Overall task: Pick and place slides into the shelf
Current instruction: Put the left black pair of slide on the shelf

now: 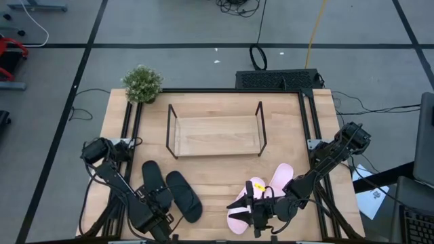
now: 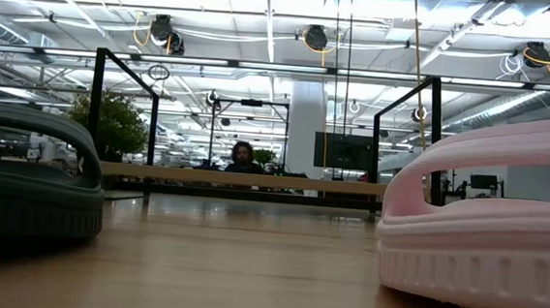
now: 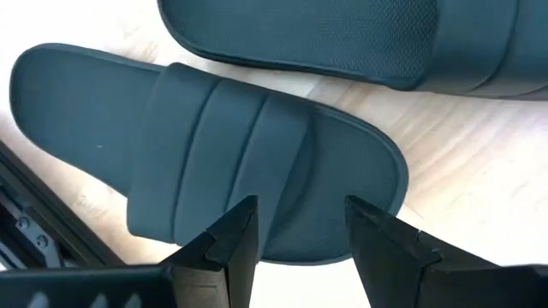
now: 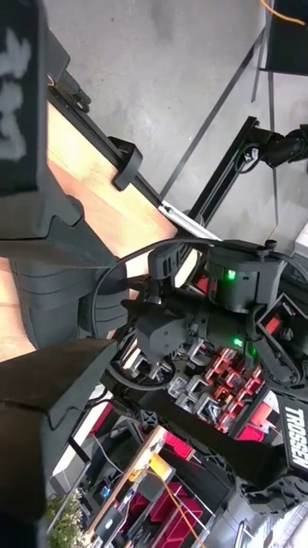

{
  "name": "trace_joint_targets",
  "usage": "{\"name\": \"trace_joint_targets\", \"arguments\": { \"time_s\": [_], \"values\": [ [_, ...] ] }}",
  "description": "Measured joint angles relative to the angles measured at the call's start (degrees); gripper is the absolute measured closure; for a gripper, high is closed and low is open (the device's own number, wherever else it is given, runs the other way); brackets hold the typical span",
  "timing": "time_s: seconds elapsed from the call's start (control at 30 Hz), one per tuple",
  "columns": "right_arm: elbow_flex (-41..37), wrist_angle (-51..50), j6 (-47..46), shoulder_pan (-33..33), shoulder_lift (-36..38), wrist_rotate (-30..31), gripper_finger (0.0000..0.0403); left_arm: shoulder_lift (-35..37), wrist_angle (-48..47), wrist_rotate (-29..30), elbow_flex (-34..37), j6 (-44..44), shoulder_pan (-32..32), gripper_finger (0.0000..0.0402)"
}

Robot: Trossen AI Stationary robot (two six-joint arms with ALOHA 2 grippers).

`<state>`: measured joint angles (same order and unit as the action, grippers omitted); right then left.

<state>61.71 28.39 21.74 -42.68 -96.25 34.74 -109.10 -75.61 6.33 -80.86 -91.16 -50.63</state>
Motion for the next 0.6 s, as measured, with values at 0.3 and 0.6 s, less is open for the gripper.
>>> {"name": "trace_joint_targets", "arguments": {
  "time_s": [0.3, 0.6],
  "values": [
    [0.0, -0.2, 0.0, 0.0, 0.0, 0.0, 0.0268, -0.4, 0.2, 0.1, 0.5, -0.3, -0.2, 0.0231],
    [0.0, -0.2, 0.0, 0.0, 0.0, 0.0, 0.0268, -2.5, 0.1, -1.0, 0.5, -0.1, -0.5, 0.0232]
  ]
}}
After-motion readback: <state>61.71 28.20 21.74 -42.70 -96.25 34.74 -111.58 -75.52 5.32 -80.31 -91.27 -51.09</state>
